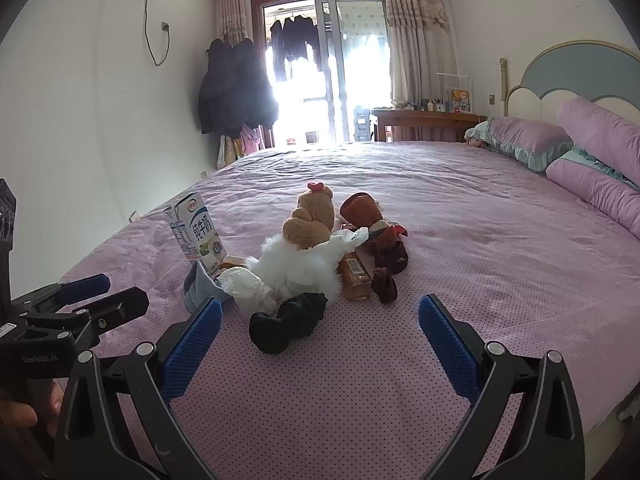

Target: Collect trash

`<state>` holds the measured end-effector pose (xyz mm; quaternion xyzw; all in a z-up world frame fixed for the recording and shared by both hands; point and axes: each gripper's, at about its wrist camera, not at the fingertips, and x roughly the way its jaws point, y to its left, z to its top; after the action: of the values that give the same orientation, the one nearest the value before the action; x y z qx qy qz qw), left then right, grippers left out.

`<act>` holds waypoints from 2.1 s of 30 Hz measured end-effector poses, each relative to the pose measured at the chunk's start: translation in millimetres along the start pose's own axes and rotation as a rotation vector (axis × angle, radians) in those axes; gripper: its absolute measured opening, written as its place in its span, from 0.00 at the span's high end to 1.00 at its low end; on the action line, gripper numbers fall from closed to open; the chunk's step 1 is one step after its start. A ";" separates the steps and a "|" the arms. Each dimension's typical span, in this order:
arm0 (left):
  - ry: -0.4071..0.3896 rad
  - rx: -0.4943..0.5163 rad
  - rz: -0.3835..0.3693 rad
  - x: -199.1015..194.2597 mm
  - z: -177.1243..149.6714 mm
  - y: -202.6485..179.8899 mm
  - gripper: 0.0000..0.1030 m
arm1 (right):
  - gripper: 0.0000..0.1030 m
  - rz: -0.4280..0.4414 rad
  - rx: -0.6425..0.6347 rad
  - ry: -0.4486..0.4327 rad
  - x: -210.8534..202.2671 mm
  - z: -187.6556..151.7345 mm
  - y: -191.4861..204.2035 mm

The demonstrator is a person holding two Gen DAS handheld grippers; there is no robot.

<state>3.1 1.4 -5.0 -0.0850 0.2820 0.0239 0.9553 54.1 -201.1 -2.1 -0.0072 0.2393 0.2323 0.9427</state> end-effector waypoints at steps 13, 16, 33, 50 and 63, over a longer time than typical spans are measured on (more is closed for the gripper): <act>0.009 -0.015 0.005 8.6 -3.2 12.0 0.04 | 0.08 0.005 -0.006 0.040 17.5 -3.7 5.0; 0.005 -0.019 0.003 11.9 -4.2 15.6 0.04 | 0.08 0.005 -0.003 0.052 26.2 -5.3 6.1; 0.025 -0.050 -0.029 37.5 -5.5 26.0 0.04 | 0.18 0.014 0.012 0.154 83.6 -13.8 11.0; 0.054 -0.013 -0.061 48.1 -0.8 3.5 0.04 | 0.88 0.168 0.112 0.181 89.8 -25.1 -25.0; 0.091 -0.066 -0.208 92.1 0.9 -34.0 0.12 | 0.88 0.154 0.121 0.103 56.2 -20.5 -67.0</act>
<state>84.1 -32.1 -49.2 -0.1463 0.3135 -0.0700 0.9356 118.2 -239.0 -52.3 0.0560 0.3010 0.2886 0.9072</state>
